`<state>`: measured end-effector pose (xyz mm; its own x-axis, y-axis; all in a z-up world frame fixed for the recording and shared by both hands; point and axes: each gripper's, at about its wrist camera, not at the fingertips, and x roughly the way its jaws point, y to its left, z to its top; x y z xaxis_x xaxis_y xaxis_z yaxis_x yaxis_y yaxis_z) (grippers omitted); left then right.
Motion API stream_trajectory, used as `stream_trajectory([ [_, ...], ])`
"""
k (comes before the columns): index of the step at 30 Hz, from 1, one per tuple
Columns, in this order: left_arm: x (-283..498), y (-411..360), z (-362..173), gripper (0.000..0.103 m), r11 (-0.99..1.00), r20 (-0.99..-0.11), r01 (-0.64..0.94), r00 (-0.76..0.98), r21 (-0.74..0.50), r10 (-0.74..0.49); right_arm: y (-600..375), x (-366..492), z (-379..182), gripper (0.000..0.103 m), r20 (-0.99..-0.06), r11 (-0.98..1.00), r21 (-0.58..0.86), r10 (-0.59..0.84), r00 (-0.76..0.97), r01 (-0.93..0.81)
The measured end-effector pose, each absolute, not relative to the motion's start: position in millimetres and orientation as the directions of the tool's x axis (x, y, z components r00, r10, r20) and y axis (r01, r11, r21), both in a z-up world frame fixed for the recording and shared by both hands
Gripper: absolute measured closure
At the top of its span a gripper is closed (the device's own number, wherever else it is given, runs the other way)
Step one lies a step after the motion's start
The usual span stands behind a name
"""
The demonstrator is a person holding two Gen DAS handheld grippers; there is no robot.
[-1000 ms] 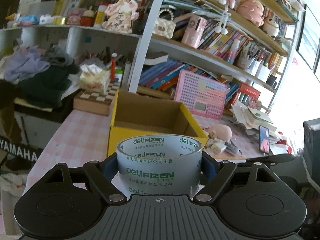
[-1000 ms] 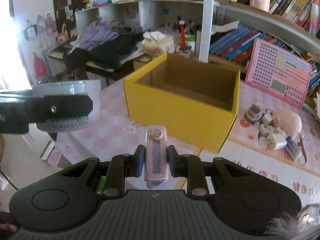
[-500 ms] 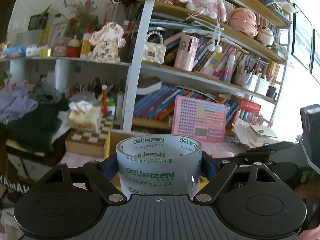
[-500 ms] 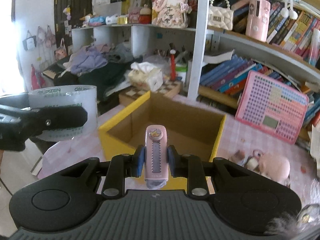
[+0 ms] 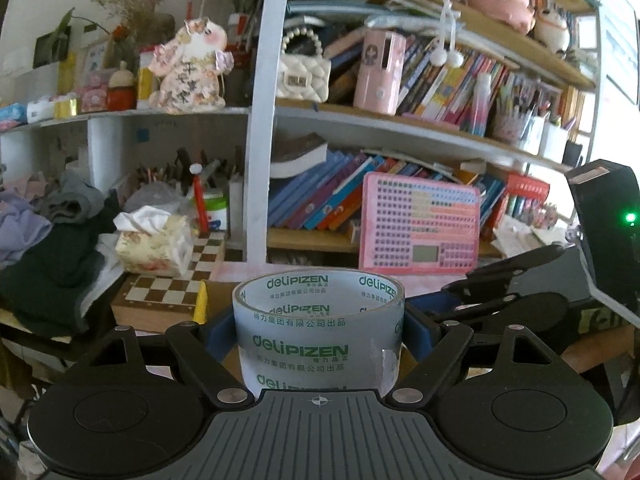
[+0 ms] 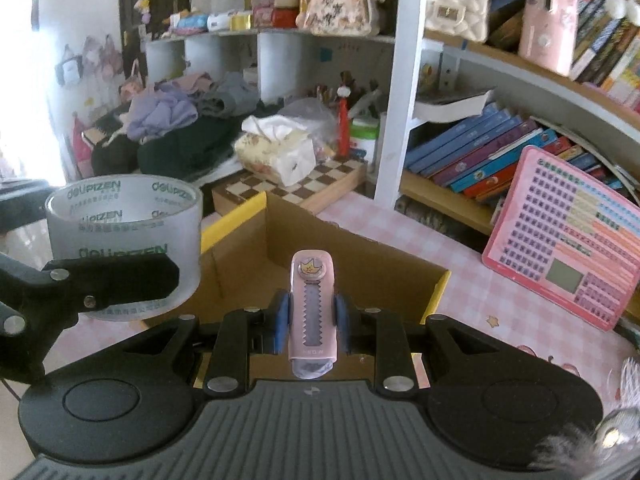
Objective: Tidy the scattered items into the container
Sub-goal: 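Carry the tape roll and pink stapler with both tools over the yellow box, then lower both tools into the box and open them, releasing tape and stapler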
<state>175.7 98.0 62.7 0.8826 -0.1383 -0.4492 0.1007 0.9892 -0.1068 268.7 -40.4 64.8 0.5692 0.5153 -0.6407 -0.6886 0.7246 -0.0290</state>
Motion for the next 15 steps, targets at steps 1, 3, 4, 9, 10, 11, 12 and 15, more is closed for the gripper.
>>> stream_trajectory([
  [1, 182.3, 96.0, 60.7, 0.019, 0.99, -0.46, 0.1, 0.878, -0.096, -0.133, -38.8, 275.6, 61.0, 0.08, -0.649, 0.719, -0.031, 0.514, 0.561, -0.695],
  [3, 196.0, 92.7, 56.7, 0.019, 0.992, -0.482, 0.1, 0.867, -0.071, -0.122, -35.8, 289.2, 53.0, 0.08, -0.666, 0.709, -0.037, 0.508, 0.547, -0.704],
  [4, 202.6, 91.3, 54.6, 0.019, 0.993, -0.495, 0.103, 0.861, -0.058, -0.118, -33.8, 295.7, 48.7, 0.08, -0.676, 0.703, -0.045, 0.502, 0.54, -0.71],
  [9, 241.1, 86.0, 43.3, 0.019, 0.989, -0.58, 0.146, 0.808, 0.029, -0.102, -21.5, 320.9, 27.6, 0.08, -0.723, 0.63, -0.148, 0.457, 0.518, -0.763],
  [10, 248.9, 85.1, 41.0, 0.019, 0.987, -0.594, 0.152, 0.799, 0.049, -0.093, -18.9, 325.5, 23.5, 0.08, -0.731, 0.608, -0.171, 0.449, 0.514, -0.775],
  [11, 256.9, 84.7, 38.8, 0.019, 0.985, -0.609, 0.157, 0.789, 0.069, -0.083, -16.3, 331.1, 19.1, 0.08, -0.741, 0.586, -0.189, 0.441, 0.506, -0.788],
  [12, 265.2, 84.4, 36.3, 0.019, 0.984, -0.623, 0.16, 0.778, 0.08, -0.076, -14.5, 336.2, 14.9, 0.08, -0.752, 0.569, -0.197, 0.435, 0.495, -0.799],
  [15, 291.6, 85.8, 26.1, 0.019, 0.98, -0.668, 0.16, 0.743, 0.116, -0.042, -8.4, 353.5, -0.5, 0.08, -0.802, 0.516, -0.203, 0.4, 0.444, -0.832],
])
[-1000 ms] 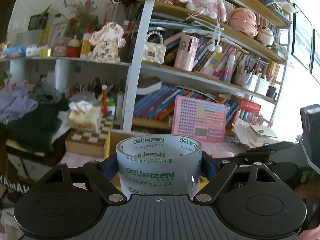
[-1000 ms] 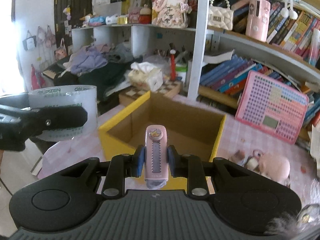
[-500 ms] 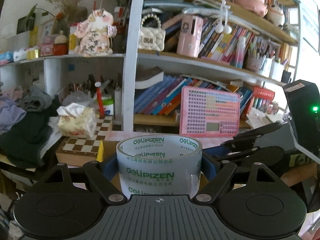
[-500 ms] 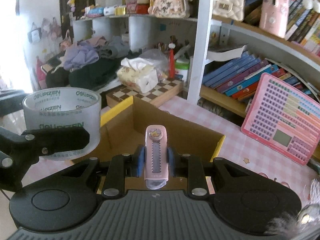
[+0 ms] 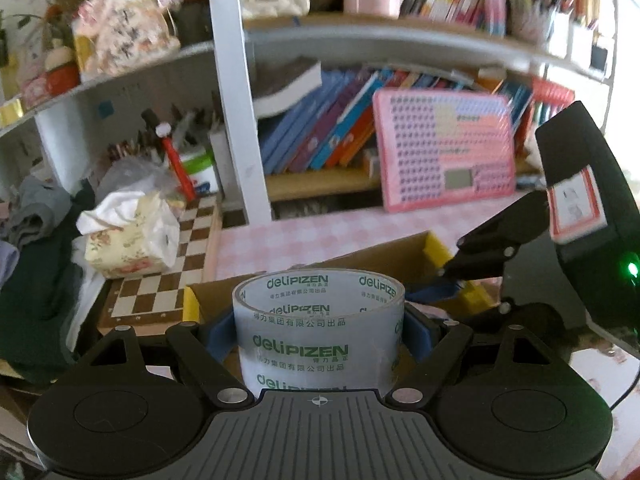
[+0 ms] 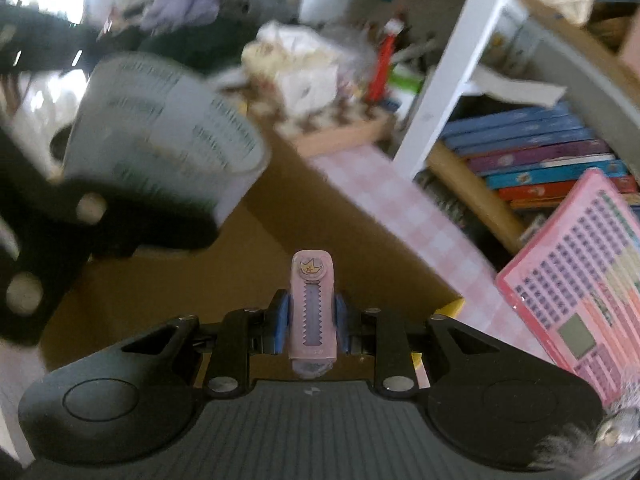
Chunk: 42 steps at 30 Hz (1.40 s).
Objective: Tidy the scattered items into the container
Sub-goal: 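Lower both tools into the box and open them, releasing tape and stapler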
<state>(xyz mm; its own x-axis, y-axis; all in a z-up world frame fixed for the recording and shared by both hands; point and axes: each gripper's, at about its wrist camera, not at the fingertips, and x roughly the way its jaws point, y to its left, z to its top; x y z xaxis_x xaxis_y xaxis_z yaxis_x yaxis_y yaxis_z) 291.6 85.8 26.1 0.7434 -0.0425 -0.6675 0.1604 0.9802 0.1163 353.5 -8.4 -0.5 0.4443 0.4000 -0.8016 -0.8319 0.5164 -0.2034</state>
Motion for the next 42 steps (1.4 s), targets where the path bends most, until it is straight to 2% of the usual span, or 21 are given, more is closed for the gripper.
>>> stream_trajectory([
  [6, 328.5, 86.9, 8.3, 0.019, 0.976, -0.734, 0.164, 0.679, 0.146, -0.004, 0.8, 370.8, -22.7, 0.08, -0.855, 0.379, -0.276, 0.323, 0.406, -0.883],
  [12, 347.9, 75.0, -14.6, 0.019, 0.946, -0.794, 0.244, 0.608, 0.213, 0.023, 5.3, 375.6, -39.5, 0.08, -0.875, 0.252, -0.346, 0.262, 0.408, -0.904],
  [26, 359.0, 69.9, -34.4, 0.018, 0.927, -0.821, 0.27, 0.566, 0.262, 0.067, 5.2, 381.2, -55.7, 0.08, -0.887, 0.202, -0.339, 0.256, 0.384, -0.919],
  [35, 356.2, 65.4, -35.7, 0.018, 0.919, -0.804, 0.264, 0.588, 0.292, 0.086, 4.5, 383.4, -54.3, 0.08, -0.877, 0.22, -0.357, 0.257, 0.406, -0.908],
  [37, 355.4, 64.8, -35.2, 0.018, 0.917, -0.8, 0.261, 0.593, 0.301, 0.093, 3.9, 383.2, -52.1, 0.076, -0.869, 0.229, -0.367, 0.261, 0.42, -0.902],
  [38, 355.0, 64.5, -35.0, 0.017, 0.916, -0.799, 0.26, 0.593, 0.305, 0.098, 3.3, 382.3, -50.2, 0.069, -0.863, 0.233, -0.376, 0.265, 0.431, -0.897],
  [42, 348.9, 63.1, -31.1, 0.017, 0.909, -0.788, 0.263, 0.607, 0.323, 0.104, 0.7, 380.3, -40.2, 0.063, -0.853, 0.253, -0.371, 0.288, 0.435, -0.894],
])
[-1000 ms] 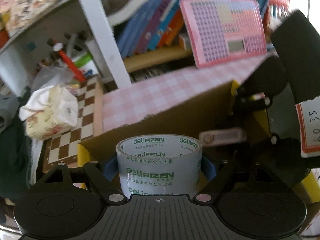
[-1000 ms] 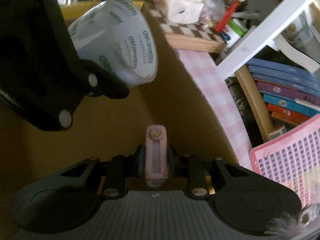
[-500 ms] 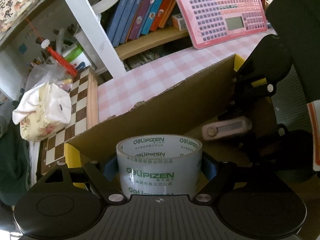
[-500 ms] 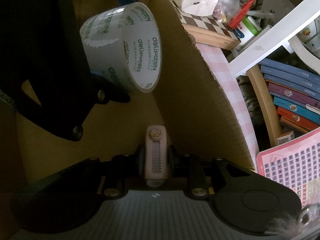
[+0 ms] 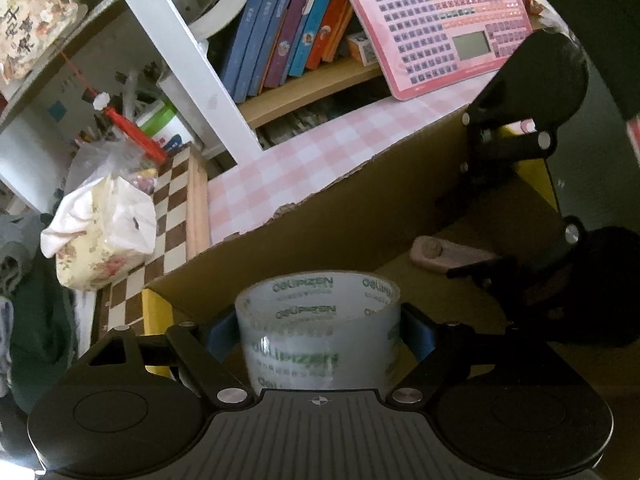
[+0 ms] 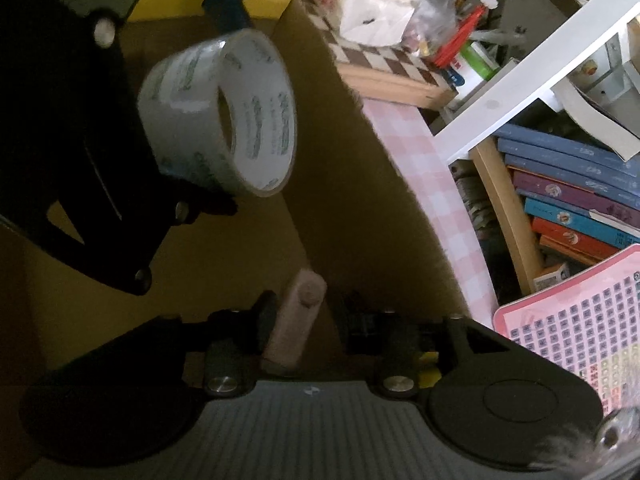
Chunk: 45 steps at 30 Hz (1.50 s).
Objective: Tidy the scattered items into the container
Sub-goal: 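Lower both tools into the box and open them, releasing tape and stapler, then withdraw both open tools from the box back toward the table items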
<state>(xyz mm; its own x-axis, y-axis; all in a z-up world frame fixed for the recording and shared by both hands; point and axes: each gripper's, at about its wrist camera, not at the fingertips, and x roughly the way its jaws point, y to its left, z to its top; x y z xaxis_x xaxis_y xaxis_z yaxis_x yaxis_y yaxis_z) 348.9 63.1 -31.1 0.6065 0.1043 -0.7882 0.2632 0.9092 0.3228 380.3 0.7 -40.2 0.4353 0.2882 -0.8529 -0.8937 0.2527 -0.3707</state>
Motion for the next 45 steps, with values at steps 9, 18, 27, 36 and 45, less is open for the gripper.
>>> stream_trajectory([
  [9, 325.6, 65.4, 2.6, 0.016, 0.925, -0.725, 0.238, 0.687, 0.296, 0.055, -8.4, 368.4, -4.7, 0.055, -0.81, 0.335, -0.367, 0.344, 0.475, -0.868],
  [18, 279.4, 71.3, 45.2, 0.013, 0.944, -0.616, 0.196, 0.788, 0.266, 0.01, -22.5, 337.8, 41.5, 0.047, -0.715, 0.479, -0.368, 0.401, 0.572, -0.797],
  [27, 225.5, 85.0, 78.6, 0.01, 0.953, -0.521, 0.175, 0.853, 0.248, -0.021, -38.6, 294.7, 79.5, 0.025, -0.618, 0.603, -0.357, 0.42, 0.665, -0.713],
  [36, 170.4, 91.6, 95.3, 0.007, 0.968, -0.491, 0.175, 0.868, 0.181, -0.065, -51.4, 235.6, 97.0, 0.022, -0.573, 0.674, -0.29, 0.446, 0.687, -0.679],
  [45, 113.3, 105.8, 94.4, 0.004, 0.988, -0.479, 0.119, 0.876, 0.095, -0.059, -70.4, 175.1, 97.3, 0.018, -0.563, 0.773, -0.121, 0.464, 0.684, -0.623],
])
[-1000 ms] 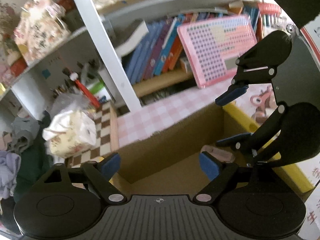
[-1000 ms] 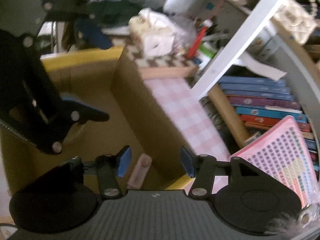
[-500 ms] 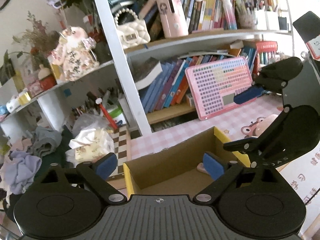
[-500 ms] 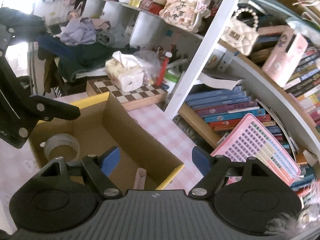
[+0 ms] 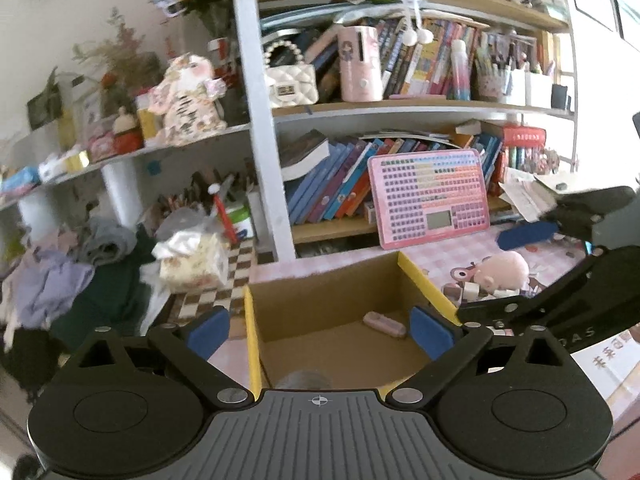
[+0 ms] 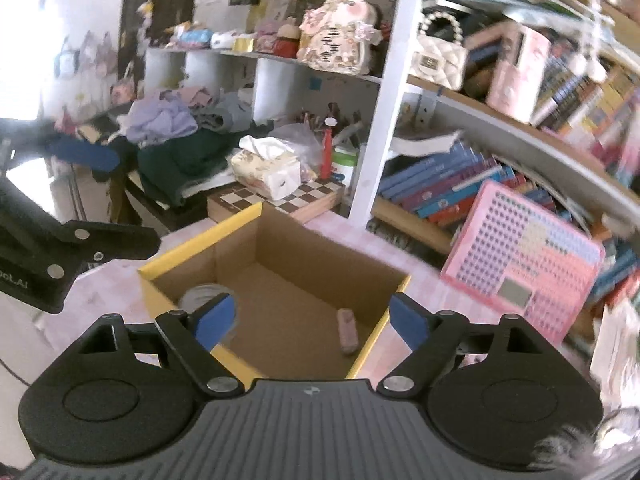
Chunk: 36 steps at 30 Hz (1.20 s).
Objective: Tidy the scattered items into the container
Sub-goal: 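Withdraw both open tools from the box back toward the table items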
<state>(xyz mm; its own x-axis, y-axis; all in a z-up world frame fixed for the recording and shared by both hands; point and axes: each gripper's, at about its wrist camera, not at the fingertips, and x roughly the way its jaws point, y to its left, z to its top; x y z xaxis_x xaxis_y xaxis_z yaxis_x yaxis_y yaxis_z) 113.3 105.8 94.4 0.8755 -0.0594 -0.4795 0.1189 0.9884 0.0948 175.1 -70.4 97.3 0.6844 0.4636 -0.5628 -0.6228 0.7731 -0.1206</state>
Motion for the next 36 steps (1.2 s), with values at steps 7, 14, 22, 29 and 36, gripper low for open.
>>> stream_trajectory([
  [7, 74.7, 116.4, 83.3, 0.004, 0.997, -0.491, 0.061, 0.871, 0.044, -0.031, -83.9, 142.0, 80.9, 0.016, -0.585, 0.842, -0.039, 0.417, 0.695, -0.538],
  [14, 51.7, 120.0, 61.2, 0.004, 1.0, -0.531, 0.007, 0.847, 0.008, -0.002, -92.5, 114.3, 53.7, 0.015, -0.617, 0.897, -0.022, 0.335, 0.712, -0.44],
  [22, 32.2, 113.5, 38.9, 0.004, 1.0, -0.573, 0.012, 0.82, 0.013, -0.002, -90.0, 73.6, 24.5, 0.011, -0.613, 0.921, -0.087, 0.25, 0.749, -0.379],
  [29, 21.1, 102.8, 20.3, 0.004, 0.999, -0.614, 0.028, 0.788, -0.029, -0.04, -92.2, 54.3, 9.3, 0.008, -0.637, 0.943, -0.083, 0.198, 0.745, -0.321],
  [36, 25.8, 89.2, 9.0, 0.004, 0.995, -0.653, 0.093, 0.751, -0.048, -0.101, -98.7, 43.7, -0.9, 0.007, -0.68, 0.957, -0.082, 0.15, 0.718, -0.278],
])
